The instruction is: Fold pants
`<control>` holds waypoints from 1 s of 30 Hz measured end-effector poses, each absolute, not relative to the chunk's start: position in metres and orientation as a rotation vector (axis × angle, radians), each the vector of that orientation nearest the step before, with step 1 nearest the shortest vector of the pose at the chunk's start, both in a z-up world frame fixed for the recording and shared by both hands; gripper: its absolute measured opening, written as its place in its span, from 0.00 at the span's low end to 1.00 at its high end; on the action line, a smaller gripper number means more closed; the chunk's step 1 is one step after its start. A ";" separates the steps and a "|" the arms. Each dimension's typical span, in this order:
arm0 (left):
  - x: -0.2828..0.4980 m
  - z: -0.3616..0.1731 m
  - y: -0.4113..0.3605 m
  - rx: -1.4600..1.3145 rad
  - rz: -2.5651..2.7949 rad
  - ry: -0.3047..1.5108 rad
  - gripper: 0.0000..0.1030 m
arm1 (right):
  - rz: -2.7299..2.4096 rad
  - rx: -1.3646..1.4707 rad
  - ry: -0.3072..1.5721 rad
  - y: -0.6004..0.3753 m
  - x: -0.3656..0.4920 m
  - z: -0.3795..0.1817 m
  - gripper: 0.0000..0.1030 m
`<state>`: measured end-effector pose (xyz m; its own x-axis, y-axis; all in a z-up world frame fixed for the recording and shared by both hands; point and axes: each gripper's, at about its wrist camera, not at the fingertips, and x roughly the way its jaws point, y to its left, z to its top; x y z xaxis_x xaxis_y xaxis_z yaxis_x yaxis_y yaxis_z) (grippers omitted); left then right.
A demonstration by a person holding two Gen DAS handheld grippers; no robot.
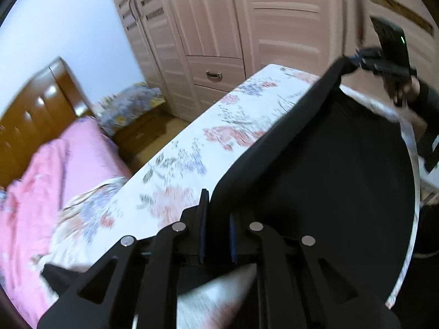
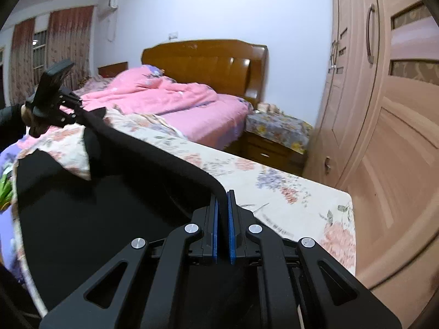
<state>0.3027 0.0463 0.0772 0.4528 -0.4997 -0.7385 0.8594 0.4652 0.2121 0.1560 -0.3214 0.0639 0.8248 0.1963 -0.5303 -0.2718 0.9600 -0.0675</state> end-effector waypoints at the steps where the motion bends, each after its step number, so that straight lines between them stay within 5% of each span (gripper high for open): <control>1: 0.279 0.078 0.053 0.644 -0.888 0.636 0.12 | 0.257 -0.152 0.544 -0.318 0.145 0.064 0.08; 12: 0.130 0.042 0.083 0.592 -0.766 0.595 0.12 | 0.268 -0.120 0.567 -0.295 0.053 0.032 0.08; 23: 0.092 -0.040 0.078 0.516 -0.593 0.674 0.17 | 0.229 -0.026 0.687 -0.280 0.028 -0.023 0.17; 24: 0.091 -0.044 0.080 0.488 -0.589 0.687 0.20 | 0.220 -0.019 0.698 -0.280 0.023 -0.023 0.27; 25: 0.090 -0.046 0.086 0.439 -0.587 0.703 0.23 | 0.204 -0.012 0.706 -0.280 0.015 -0.022 0.48; 27: 0.082 -0.043 0.097 0.347 -0.583 0.707 0.64 | 0.159 -0.010 0.698 -0.280 -0.006 -0.020 0.82; 29: 0.067 -0.031 0.116 0.189 -0.592 0.670 0.95 | 0.153 0.021 0.631 -0.283 -0.032 -0.014 0.84; 30: 0.061 -0.027 0.125 0.114 -0.587 0.655 0.96 | 0.177 0.076 0.611 -0.288 -0.045 -0.014 0.84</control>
<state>0.0610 0.1253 -0.0270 0.6379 -0.4782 -0.6037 0.5480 0.8326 -0.0805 -0.0454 -0.2875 -0.0135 0.8044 0.1879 -0.5636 -0.1428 0.9820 0.1236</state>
